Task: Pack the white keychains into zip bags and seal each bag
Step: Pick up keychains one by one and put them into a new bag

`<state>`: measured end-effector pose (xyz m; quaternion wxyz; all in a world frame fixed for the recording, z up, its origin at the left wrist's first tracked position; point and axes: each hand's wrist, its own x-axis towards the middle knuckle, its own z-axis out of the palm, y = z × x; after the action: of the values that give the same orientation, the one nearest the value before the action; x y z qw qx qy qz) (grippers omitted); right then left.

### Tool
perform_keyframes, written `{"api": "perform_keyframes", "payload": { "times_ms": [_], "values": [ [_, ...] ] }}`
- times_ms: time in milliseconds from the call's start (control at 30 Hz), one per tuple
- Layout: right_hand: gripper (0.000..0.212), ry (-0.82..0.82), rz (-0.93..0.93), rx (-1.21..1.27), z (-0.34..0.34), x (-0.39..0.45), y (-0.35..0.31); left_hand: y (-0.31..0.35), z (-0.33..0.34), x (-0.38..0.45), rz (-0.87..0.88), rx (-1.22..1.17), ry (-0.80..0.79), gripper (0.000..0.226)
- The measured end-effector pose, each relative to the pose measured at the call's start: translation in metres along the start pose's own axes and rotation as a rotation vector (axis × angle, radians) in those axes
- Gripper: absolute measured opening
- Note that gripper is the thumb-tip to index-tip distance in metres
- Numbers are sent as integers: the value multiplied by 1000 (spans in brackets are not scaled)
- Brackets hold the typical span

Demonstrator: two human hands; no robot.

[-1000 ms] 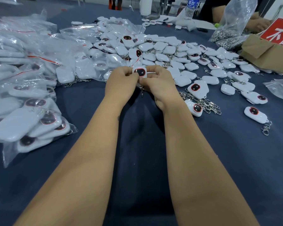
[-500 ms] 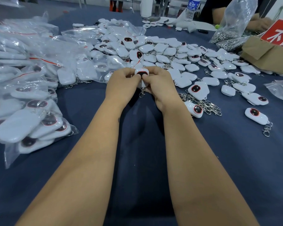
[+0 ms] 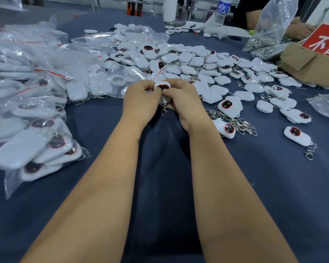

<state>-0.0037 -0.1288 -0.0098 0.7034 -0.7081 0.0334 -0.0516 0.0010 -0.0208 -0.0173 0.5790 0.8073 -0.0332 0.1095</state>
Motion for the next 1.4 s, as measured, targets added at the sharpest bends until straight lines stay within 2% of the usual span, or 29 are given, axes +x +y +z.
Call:
{"api": "perform_keyframes", "payload": {
  "times_ms": [167,233,300,333,433,533,600,667,800,867,933,1100,1167,1200,1267,1300,1400],
  "values": [
    [22,67,-34,40,3,1,1,0,1,1,-45,-58,33,23],
    [21,142,-80,65,3,2,1,-1,1,2,-100,-141,69,33],
    [22,222,-128,112,0,3,1,-3,-1,3,-101,-105,84,46],
    [22,252,-139,150,-1,4,0,-3,-1,2,-87,-57,82,44],
    [17,271,-122,361,-4,5,-3,-3,-1,-1,-29,169,95,17],
    [12,180,-108,565,1,3,-7,0,2,-5,0,354,164,14],
    [12,142,-97,564,7,2,-7,1,4,-5,-7,333,197,15],
    [14,148,-96,447,13,1,-5,2,4,-4,-28,227,226,18],
    [17,213,-177,-57,18,-1,3,5,3,-4,-22,23,312,8],
    [11,248,-246,-329,19,0,6,8,2,-6,16,-53,305,1],
    [18,237,-271,-590,18,2,9,9,3,-7,55,-65,277,7],
    [27,126,-175,-1031,15,0,12,8,4,-7,126,-11,279,17],
    [28,98,-199,-982,16,-1,10,7,5,-6,122,30,239,17],
    [27,112,-205,-844,17,-2,7,5,6,-6,104,45,196,15],
    [26,221,-244,-573,14,-3,3,0,7,-4,54,70,74,7],
    [28,288,-258,-528,11,-4,2,-1,7,-3,45,103,23,9],
    [44,356,-230,-704,-2,-2,5,-4,9,-3,78,217,-9,12]
  ]
}}
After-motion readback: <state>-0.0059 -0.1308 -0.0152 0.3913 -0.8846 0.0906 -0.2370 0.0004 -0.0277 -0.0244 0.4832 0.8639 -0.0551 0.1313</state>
